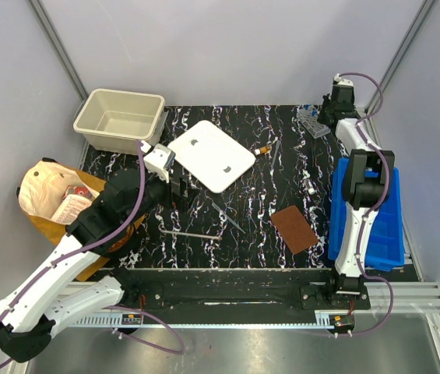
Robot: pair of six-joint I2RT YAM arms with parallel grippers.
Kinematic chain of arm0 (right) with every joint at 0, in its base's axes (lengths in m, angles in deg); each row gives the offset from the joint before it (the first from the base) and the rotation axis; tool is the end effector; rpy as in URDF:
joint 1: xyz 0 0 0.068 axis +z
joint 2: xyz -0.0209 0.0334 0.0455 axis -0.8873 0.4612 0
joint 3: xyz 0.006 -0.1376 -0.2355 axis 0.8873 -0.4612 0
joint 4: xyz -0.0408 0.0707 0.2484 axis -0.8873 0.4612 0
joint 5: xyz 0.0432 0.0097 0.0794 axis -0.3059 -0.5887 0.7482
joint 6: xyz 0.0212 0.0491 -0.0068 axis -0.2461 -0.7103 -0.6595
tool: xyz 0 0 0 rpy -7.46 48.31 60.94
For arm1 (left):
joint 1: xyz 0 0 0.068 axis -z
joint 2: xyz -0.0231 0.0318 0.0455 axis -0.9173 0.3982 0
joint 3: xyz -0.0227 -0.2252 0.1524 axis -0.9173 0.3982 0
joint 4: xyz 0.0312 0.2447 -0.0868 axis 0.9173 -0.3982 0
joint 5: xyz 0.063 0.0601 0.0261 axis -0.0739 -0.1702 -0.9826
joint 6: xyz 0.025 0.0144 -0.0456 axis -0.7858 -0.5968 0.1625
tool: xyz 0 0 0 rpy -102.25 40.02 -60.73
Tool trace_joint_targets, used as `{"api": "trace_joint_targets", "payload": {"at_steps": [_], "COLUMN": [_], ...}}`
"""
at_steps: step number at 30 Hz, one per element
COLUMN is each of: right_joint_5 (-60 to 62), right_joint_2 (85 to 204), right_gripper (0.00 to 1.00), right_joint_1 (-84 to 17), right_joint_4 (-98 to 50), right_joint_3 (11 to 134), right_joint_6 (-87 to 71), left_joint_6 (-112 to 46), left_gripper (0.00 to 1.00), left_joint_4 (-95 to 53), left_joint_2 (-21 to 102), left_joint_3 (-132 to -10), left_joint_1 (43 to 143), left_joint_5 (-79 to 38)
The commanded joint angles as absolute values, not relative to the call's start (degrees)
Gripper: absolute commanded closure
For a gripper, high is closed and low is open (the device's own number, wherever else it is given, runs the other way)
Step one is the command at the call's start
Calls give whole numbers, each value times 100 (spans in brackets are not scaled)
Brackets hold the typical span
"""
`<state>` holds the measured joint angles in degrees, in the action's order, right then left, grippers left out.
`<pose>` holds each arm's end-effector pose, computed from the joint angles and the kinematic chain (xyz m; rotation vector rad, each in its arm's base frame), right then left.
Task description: Organize the chemistry lab equipment
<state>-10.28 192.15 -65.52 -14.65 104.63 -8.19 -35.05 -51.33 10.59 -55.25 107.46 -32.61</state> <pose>0.5290 -0.0300 0.2286 0.2279 2.1036 -0.0311 0.1300 -0.1097 0.3750 0.4799 1.8474 -0.5365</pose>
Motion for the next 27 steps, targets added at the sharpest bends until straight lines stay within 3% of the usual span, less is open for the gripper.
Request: {"api": "trace_joint_targets", "payload": {"at_steps": [1, 15, 27], "right_joint_5": [-1233, -1321, -1312], "right_joint_2": [19278, 19489, 19007], "right_gripper": [86, 82, 57], "right_joint_1": [-6474, -6403, -6298], "right_joint_4": [-1437, -1367, -980], "right_joint_3": [10793, 10873, 11110], "right_joint_6": [-538, -353, -248], "left_joint_6": [-3489, -3471, -3453], "left_gripper": [1, 1, 1], "left_joint_4": [-4859, -4841, -4806], "left_joint_2": [1028, 1054, 1028], "left_joint_3": [-5506, -5497, -5462], "left_joint_1": [10740, 10688, 10661], "left_joint_5": [-3363, -3311, -3354]}}
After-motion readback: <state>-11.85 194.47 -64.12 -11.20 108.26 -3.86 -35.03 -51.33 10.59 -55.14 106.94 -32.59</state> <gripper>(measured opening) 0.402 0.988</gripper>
